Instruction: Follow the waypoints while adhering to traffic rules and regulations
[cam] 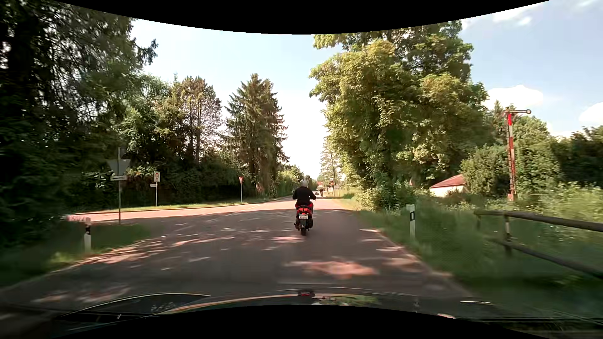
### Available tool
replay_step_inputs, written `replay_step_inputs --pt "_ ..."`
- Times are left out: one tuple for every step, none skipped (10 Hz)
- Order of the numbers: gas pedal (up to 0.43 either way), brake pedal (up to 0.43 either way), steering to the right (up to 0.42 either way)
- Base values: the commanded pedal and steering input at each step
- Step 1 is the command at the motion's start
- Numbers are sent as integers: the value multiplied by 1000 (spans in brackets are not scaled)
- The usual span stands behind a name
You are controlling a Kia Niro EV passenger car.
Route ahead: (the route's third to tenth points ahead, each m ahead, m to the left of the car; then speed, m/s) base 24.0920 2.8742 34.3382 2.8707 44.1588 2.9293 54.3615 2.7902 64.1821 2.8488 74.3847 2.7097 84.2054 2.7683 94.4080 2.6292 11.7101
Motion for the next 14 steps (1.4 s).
replay_step_inputs --pt "79 6 1" --pt "87 6 1" --pt "87 6 1" --pt "87 6 1" --pt "87 6 1" --pt "87 6 2" --pt "110 6 2" --pt "118 6 2" --pt "130 6 1" --pt "150 6 1" --pt "150 6 1" --pt "150 6 1" --pt "150 6 1" --pt "150 6 1"
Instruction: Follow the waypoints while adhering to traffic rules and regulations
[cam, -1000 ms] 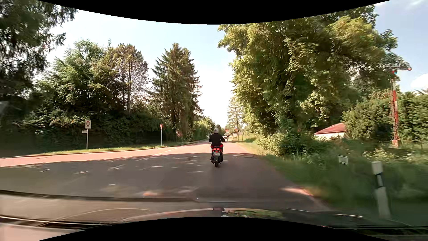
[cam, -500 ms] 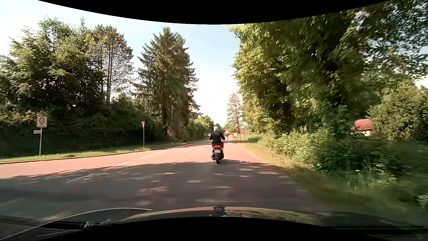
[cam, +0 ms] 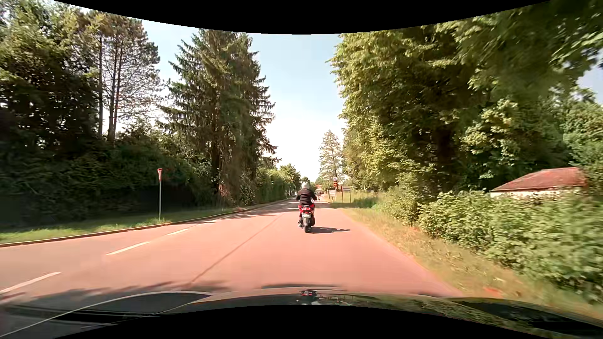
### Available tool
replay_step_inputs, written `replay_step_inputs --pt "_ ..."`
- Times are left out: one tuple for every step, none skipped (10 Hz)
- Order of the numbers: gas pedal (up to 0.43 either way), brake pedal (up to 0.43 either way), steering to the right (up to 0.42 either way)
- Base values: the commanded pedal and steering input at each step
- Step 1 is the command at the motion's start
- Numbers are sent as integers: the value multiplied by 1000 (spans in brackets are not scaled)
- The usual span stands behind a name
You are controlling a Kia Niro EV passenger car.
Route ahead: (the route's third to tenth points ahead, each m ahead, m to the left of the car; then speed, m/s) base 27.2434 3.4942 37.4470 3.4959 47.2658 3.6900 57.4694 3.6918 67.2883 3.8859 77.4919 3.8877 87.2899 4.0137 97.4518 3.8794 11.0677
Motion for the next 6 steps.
replay_step_inputs --pt "150 6 1" --pt "150 6 1" --pt "157 6 1" --pt "157 6 1" --pt "157 6 1" --pt "169 6 0"
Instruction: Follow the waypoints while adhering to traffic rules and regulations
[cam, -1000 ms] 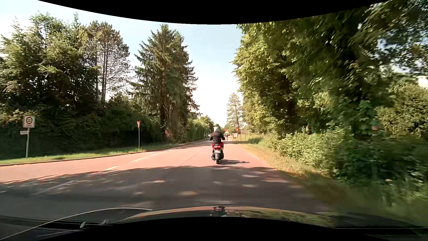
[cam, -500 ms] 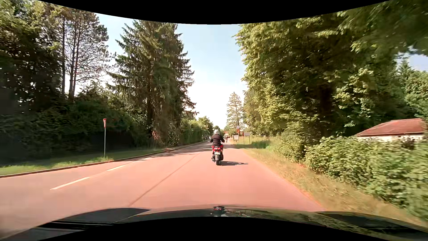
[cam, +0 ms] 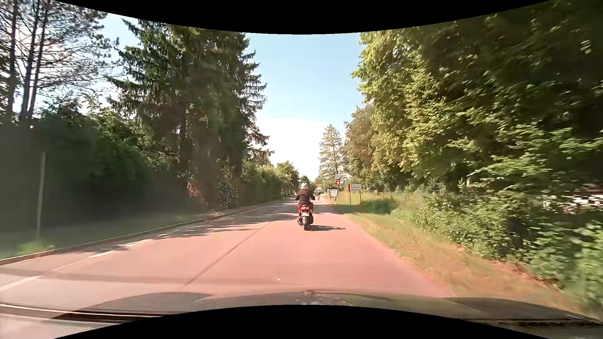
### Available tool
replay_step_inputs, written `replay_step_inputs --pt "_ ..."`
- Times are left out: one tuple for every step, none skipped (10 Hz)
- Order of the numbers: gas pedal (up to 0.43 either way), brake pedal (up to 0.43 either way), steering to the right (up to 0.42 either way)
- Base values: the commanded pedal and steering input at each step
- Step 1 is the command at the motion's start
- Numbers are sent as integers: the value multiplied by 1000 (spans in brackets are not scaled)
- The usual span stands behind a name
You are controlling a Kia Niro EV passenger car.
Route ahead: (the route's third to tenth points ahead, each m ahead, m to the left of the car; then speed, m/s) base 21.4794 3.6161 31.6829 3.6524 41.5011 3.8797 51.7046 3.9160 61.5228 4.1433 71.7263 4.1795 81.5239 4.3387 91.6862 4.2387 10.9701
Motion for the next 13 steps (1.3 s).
replay_step_inputs --pt "169 6 -1" --pt "177 6 -3" --pt "177 6 -5" --pt "189 6 -5" --pt "197 6 -5" --pt "209 6 -5" --pt "209 6 -5" --pt "209 6 -5" --pt "220 6 -5" --pt "240 6 -4" --pt "260 6 -4" --pt "268 6 -4" --pt "268 6 -4"
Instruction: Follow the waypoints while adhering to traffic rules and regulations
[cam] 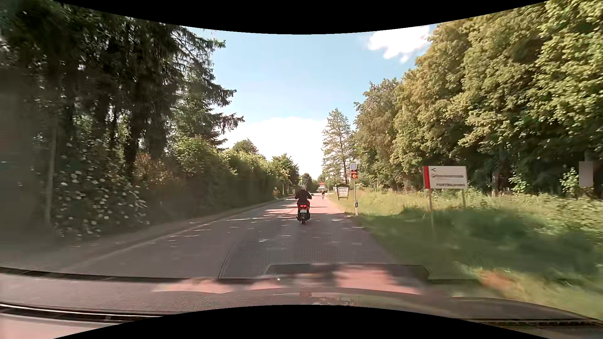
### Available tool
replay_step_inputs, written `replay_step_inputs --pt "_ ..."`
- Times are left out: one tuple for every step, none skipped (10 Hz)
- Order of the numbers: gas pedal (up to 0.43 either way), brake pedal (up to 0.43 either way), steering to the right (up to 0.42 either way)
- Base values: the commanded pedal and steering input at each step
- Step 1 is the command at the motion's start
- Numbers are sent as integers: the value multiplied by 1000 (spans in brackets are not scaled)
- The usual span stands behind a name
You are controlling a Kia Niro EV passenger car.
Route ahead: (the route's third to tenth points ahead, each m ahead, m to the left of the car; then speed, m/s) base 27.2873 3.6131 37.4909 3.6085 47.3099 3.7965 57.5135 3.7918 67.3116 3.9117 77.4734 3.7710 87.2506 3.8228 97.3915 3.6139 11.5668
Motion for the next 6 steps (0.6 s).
replay_step_inputs --pt "268 6 -4" --pt "280 6 -4" --pt "280 6 -4" --pt "280 6 -4" --pt "280 6 -3" --pt "280 6 -3"
